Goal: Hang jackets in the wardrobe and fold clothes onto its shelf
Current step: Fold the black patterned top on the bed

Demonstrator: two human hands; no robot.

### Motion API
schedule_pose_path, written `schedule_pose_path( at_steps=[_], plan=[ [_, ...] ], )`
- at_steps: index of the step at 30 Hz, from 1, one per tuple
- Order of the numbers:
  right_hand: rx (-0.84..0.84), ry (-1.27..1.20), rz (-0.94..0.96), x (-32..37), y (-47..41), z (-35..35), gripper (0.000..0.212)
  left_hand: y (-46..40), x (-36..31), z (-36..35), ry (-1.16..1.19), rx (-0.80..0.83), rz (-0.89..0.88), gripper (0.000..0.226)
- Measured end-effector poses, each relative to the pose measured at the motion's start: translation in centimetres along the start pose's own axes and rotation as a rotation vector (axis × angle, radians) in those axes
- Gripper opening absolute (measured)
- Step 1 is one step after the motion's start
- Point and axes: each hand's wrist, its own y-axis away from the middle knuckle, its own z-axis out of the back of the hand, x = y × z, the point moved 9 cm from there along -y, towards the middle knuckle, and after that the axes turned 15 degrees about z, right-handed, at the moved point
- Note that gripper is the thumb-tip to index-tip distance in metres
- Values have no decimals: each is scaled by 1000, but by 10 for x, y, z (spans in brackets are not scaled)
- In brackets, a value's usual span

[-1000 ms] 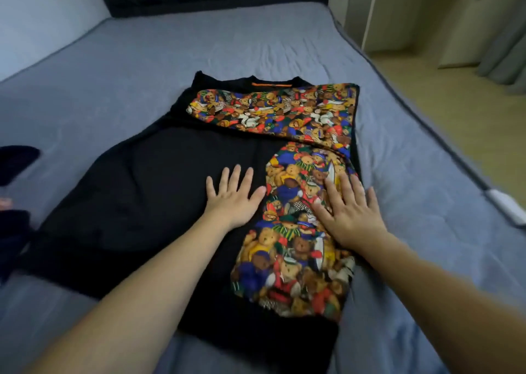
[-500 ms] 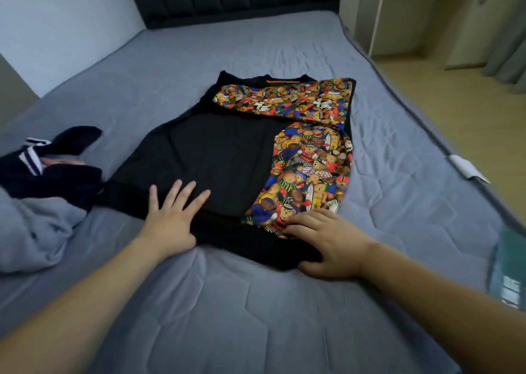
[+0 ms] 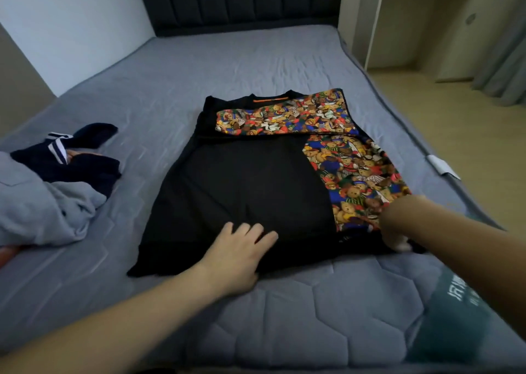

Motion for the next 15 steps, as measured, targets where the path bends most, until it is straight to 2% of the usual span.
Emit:
schedule_pose_path(
  at_steps=[1,2,4,5,7,10,11,13,15],
  plan=[
    [5,-30,26,12,-1,-7,57,4,16,-9,-53,44,90,75],
    [-80,-38,71,27,-3,-4,61,5,36,-13,-94,59,208,75],
    [-369,18,193,60,3,25,62,5,68,-10,-196,69,392,59],
    [-483,62,259,74,8,37,51,3,75,-8,-217,95,425,48],
    [-546,121,304,86,15,54,31,-4,77,-4,-198,199,386,31],
    [-300,89,228,74,17,58,22,-16,68,8,-187,458,267,23],
    [-183,102,223,70,20,57,21,-13,62,10,-191,587,227,21],
    [4,179,216,67,28,59,2,4,51,9,-244,857,157,28],
    [69,228,202,62,30,61,12,18,53,12,-304,1029,127,35]
  ],
)
